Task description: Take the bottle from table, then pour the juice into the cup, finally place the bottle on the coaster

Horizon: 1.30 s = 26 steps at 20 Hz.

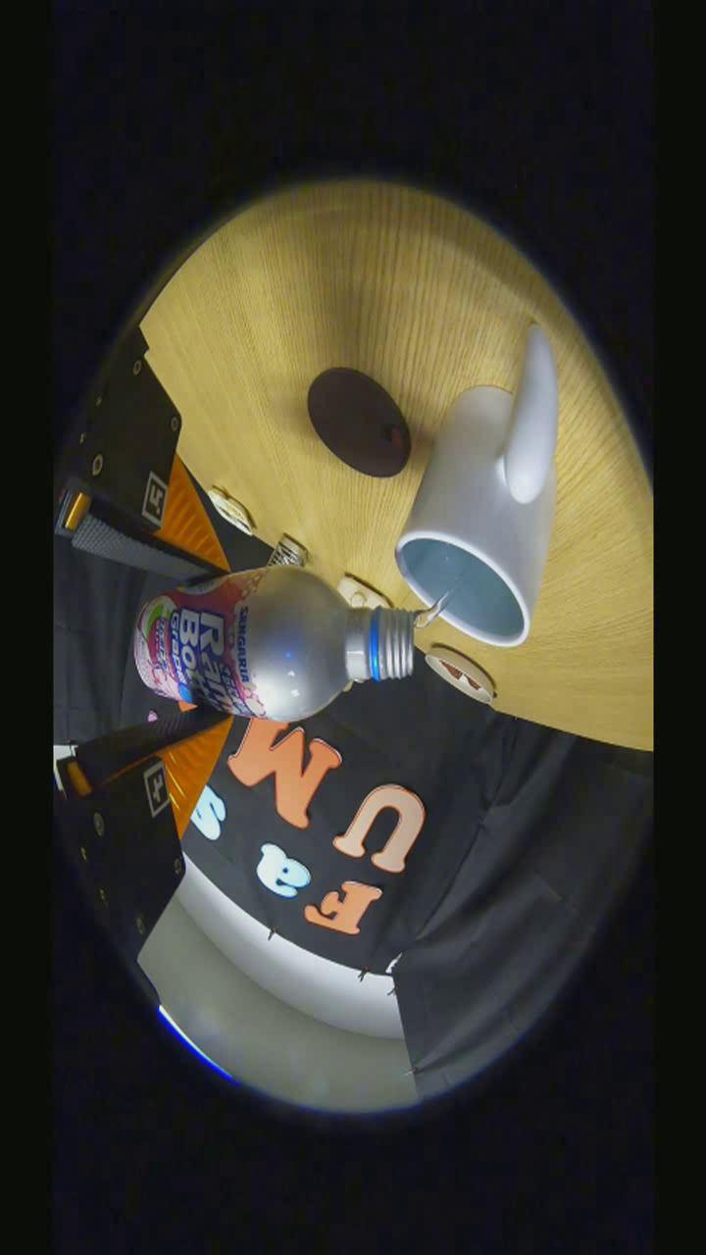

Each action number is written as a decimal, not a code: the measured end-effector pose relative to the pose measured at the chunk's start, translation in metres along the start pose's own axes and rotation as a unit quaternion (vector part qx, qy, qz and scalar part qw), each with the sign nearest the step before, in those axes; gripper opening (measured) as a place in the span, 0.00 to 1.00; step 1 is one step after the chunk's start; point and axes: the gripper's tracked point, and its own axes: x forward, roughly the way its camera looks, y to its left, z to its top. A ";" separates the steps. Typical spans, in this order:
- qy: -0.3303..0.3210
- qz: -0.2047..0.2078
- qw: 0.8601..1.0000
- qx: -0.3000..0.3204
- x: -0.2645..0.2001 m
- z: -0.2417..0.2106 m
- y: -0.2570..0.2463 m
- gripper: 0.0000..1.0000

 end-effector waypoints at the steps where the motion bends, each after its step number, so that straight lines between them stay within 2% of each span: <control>1: 0.000 0.001 1.000 -0.001 0.001 0.001 -0.001 0.71; 26: -0.015 -0.001 0.998 -0.056 -0.001 0.011 -0.005 0.71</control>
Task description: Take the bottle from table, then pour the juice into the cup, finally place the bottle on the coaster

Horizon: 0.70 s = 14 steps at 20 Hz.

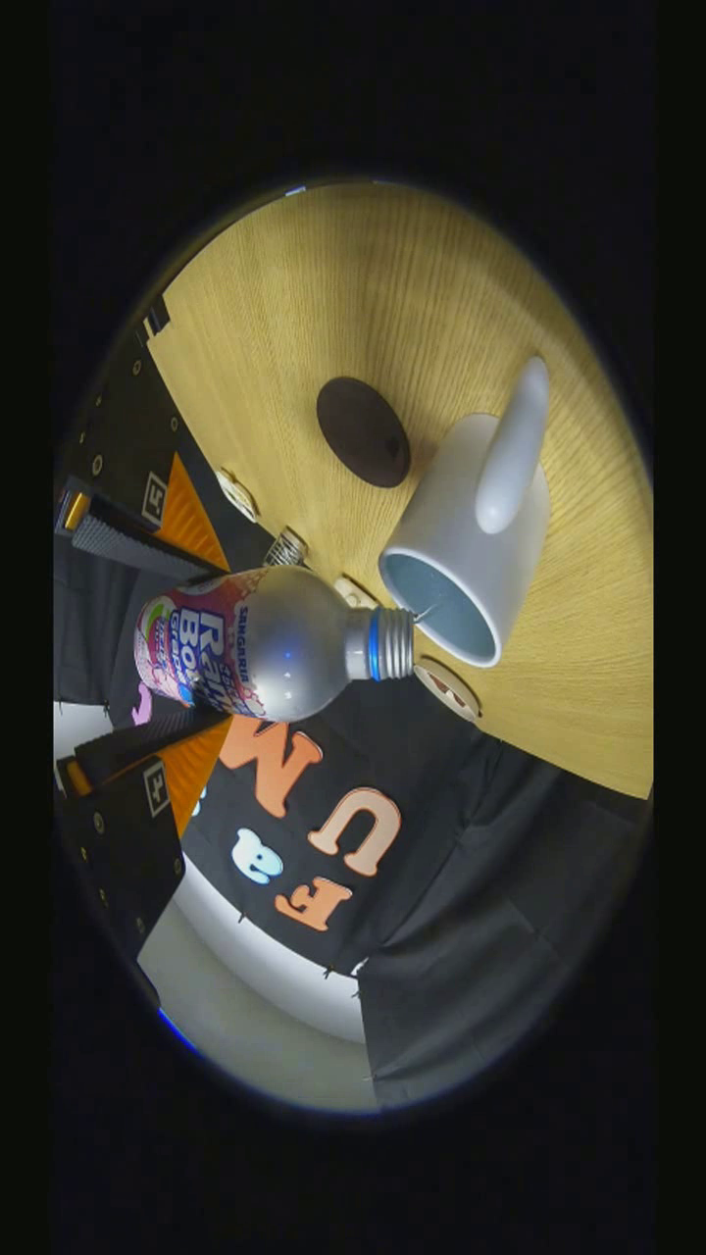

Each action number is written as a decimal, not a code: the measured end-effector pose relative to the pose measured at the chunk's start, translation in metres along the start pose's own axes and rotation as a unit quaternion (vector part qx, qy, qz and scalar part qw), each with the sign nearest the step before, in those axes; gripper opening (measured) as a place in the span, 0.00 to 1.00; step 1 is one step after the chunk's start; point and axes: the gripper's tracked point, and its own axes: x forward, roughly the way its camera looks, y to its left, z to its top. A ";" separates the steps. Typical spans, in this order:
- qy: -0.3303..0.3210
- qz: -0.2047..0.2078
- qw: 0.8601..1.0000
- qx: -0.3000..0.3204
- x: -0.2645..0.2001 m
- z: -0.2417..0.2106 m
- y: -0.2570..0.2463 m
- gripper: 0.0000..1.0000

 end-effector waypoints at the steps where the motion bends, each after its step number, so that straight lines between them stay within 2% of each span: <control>1: -0.002 0.000 1.000 -0.001 -0.001 0.001 0.000 0.71; 6: -0.004 0.010 1.000 0.026 0.004 -0.003 0.001 0.71; 11: 0.005 0.010 0.995 0.101 0.002 -0.006 0.006 0.71; 14: 0.017 0.017 0.987 0.159 0.002 -0.012 0.012 0.71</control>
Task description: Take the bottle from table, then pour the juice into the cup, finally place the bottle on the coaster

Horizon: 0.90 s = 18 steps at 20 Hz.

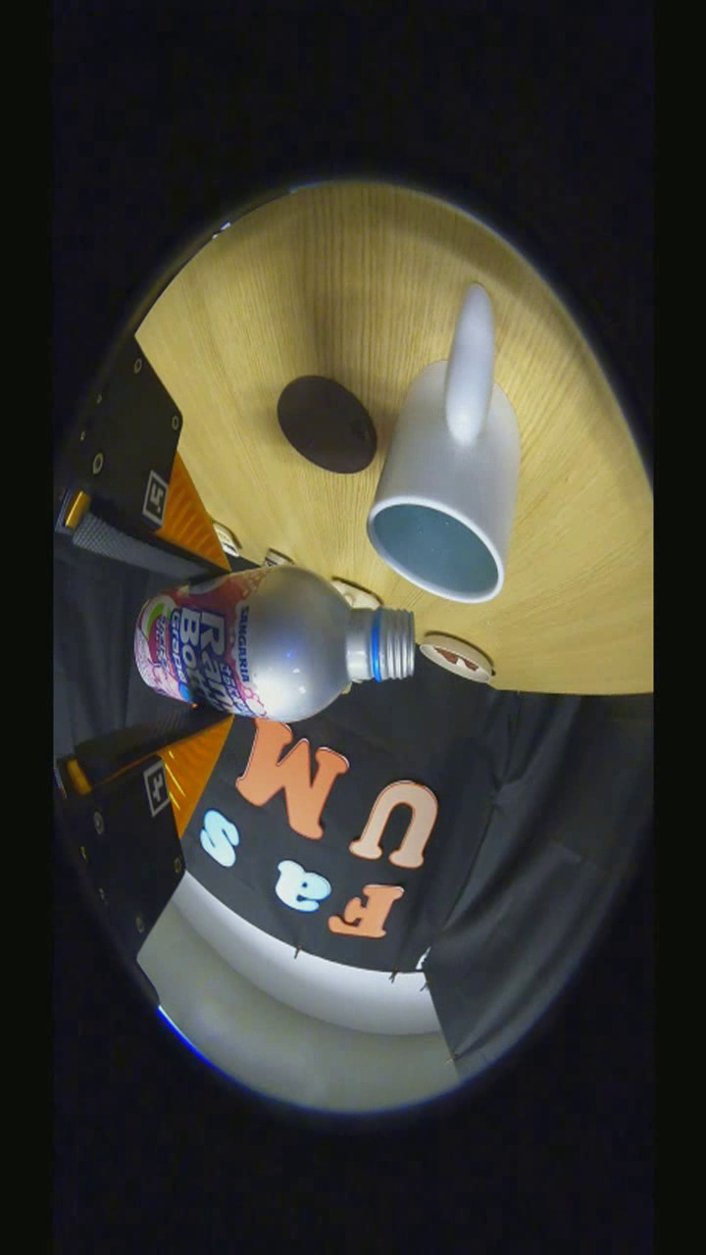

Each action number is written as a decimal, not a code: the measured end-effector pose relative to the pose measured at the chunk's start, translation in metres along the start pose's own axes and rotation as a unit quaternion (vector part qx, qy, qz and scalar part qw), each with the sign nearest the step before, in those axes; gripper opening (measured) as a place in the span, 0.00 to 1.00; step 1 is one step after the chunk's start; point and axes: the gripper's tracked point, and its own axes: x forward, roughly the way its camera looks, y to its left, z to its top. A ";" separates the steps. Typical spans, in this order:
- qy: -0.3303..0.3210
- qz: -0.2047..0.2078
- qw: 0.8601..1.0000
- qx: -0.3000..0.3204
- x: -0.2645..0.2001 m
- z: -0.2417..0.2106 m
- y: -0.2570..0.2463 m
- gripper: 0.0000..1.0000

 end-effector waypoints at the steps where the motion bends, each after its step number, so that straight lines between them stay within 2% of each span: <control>1: 0.003 0.001 1.000 0.027 0.004 -0.002 0.000 0.71; 6: 0.020 0.030 0.985 0.172 0.006 -0.011 0.014 0.72; 10: 0.018 0.036 0.971 0.234 0.004 -0.007 0.028 0.72; 18: 0.043 0.045 0.939 0.337 0.003 -0.041 0.041 0.72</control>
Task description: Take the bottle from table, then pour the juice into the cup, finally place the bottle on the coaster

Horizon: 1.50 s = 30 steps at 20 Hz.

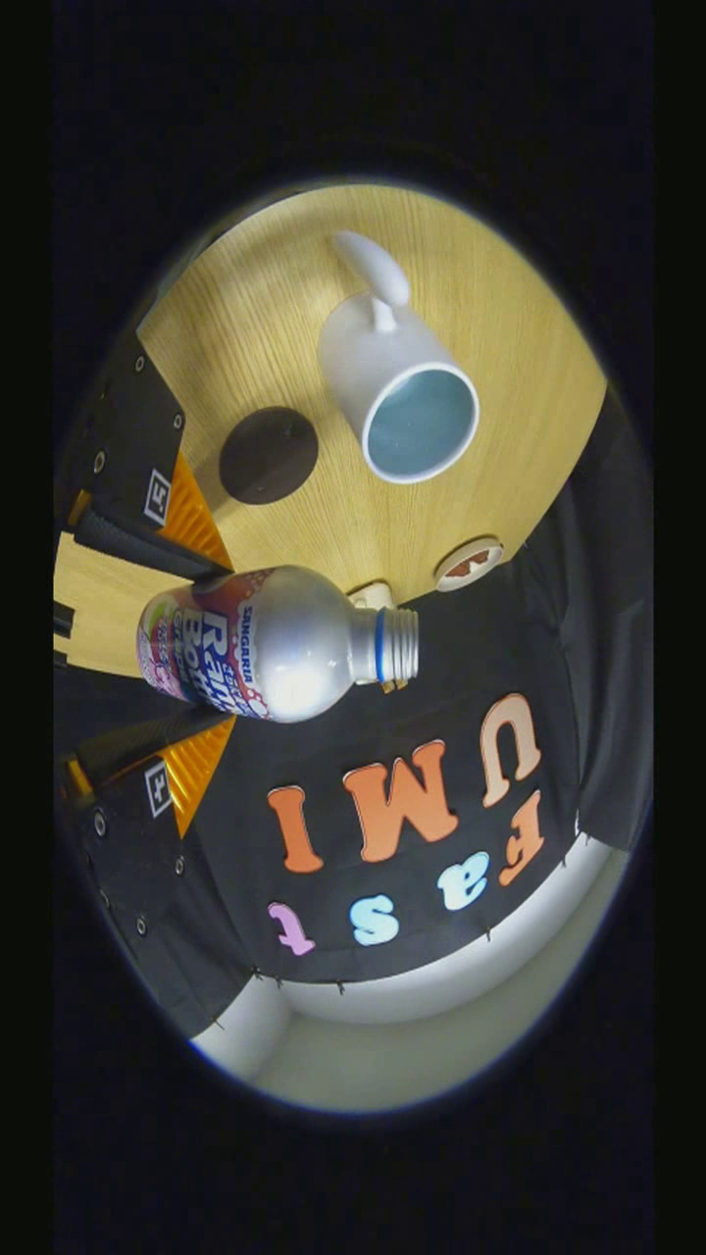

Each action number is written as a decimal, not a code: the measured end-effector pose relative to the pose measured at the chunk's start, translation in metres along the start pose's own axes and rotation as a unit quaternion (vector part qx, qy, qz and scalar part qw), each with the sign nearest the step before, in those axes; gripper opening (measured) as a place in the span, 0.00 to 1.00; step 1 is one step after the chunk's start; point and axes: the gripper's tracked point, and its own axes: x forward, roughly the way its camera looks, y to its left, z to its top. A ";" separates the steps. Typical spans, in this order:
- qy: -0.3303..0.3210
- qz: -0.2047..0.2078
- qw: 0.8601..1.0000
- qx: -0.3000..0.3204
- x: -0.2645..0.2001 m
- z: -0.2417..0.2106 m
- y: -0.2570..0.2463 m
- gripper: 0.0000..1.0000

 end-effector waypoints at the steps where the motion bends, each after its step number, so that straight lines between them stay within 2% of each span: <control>1: 0.000 0.001 1.000 0.021 0.002 -0.003 -0.003 0.72; 7: -0.014 0.026 0.990 0.135 0.012 -0.004 -0.013 0.72; 10: -0.020 0.044 0.978 0.203 0.017 -0.003 -0.010 0.72; 15: -0.039 0.104 0.939 0.324 0.026 0.016 0.008 0.72; 20: -0.049 0.146 0.906 0.394 0.041 0.028 0.027 0.72; 27: -0.043 0.177 0.852 0.491 0.054 0.029 0.050 0.72; 30: -0.049 0.177 0.842 0.506 0.056 0.029 0.053 0.72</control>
